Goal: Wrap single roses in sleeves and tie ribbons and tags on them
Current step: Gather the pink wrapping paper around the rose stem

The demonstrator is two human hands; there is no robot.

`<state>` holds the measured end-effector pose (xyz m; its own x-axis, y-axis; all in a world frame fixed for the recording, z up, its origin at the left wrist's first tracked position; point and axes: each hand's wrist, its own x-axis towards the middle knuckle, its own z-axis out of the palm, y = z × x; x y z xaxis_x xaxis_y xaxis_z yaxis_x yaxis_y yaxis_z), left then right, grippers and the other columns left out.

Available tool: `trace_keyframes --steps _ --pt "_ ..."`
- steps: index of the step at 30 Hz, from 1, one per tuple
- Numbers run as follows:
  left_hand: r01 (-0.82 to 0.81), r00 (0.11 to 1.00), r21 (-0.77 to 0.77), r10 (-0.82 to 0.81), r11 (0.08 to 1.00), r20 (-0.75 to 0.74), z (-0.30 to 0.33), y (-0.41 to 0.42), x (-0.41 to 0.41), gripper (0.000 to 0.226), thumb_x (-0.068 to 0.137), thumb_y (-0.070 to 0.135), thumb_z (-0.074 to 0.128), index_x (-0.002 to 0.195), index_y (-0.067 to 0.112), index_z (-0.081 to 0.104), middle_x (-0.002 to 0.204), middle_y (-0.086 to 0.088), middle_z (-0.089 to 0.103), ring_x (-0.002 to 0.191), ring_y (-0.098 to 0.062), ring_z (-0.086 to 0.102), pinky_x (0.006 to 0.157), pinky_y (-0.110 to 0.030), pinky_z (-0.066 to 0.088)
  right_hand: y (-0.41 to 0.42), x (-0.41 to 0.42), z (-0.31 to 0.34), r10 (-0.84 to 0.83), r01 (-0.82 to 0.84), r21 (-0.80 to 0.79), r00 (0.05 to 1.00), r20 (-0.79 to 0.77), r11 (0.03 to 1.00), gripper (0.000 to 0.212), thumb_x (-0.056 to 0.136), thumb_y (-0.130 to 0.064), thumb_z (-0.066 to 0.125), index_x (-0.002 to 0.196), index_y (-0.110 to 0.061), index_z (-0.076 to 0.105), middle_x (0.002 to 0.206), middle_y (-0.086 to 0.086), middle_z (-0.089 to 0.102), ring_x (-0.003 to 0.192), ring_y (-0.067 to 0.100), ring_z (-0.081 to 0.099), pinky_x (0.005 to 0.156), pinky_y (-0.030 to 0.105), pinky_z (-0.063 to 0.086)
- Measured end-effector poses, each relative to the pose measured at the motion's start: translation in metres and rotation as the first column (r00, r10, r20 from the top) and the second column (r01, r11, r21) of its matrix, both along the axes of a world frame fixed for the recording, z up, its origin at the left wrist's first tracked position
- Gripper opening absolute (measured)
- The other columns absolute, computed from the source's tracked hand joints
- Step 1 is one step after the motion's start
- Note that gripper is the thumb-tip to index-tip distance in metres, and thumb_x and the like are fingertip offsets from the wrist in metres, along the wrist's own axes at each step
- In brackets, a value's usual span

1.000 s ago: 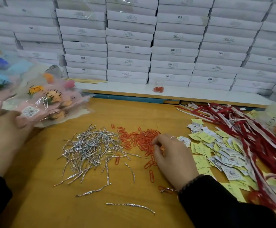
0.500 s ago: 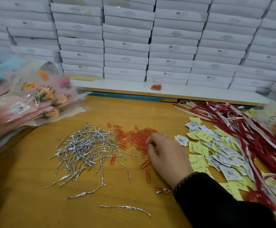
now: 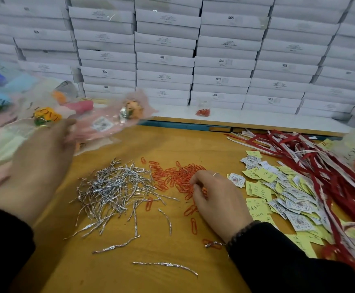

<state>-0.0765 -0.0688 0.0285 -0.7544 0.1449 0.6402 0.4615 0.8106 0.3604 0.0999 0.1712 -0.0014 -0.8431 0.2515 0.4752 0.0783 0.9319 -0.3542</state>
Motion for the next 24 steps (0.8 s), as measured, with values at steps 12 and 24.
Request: trace_keyframes --steps 12,24 --pt "0.419 0.887 0.146 -0.438 0.896 0.144 -0.008 0.085 0.067 0.038 0.086 0.018 0.063 0.123 0.024 0.056 0.076 0.010 0.049 0.068 -0.007 0.046 0.061 -0.028 0.035 -0.009 -0.004 0.006 0.185 -0.177 -0.394 0.983 -0.020 0.902 0.025 0.090 -0.037 0.053 0.104 -0.024 0.069 0.066 -0.024 0.058 0.065 -0.009 0.051 0.064 0.007 0.038" --pt "0.631 0.489 0.454 -0.777 0.629 0.396 0.000 0.109 0.119 0.059 0.088 0.007 0.057 0.134 0.038 0.036 0.101 0.011 0.057 0.093 0.000 0.060 0.085 -0.017 0.050 -0.013 -0.008 0.014 0.051 -0.134 -0.957 0.991 -0.125 0.259 0.012 0.091 -0.013 0.054 0.085 -0.005 0.062 0.053 -0.005 0.062 0.044 0.003 0.055 0.044 0.016 0.044"
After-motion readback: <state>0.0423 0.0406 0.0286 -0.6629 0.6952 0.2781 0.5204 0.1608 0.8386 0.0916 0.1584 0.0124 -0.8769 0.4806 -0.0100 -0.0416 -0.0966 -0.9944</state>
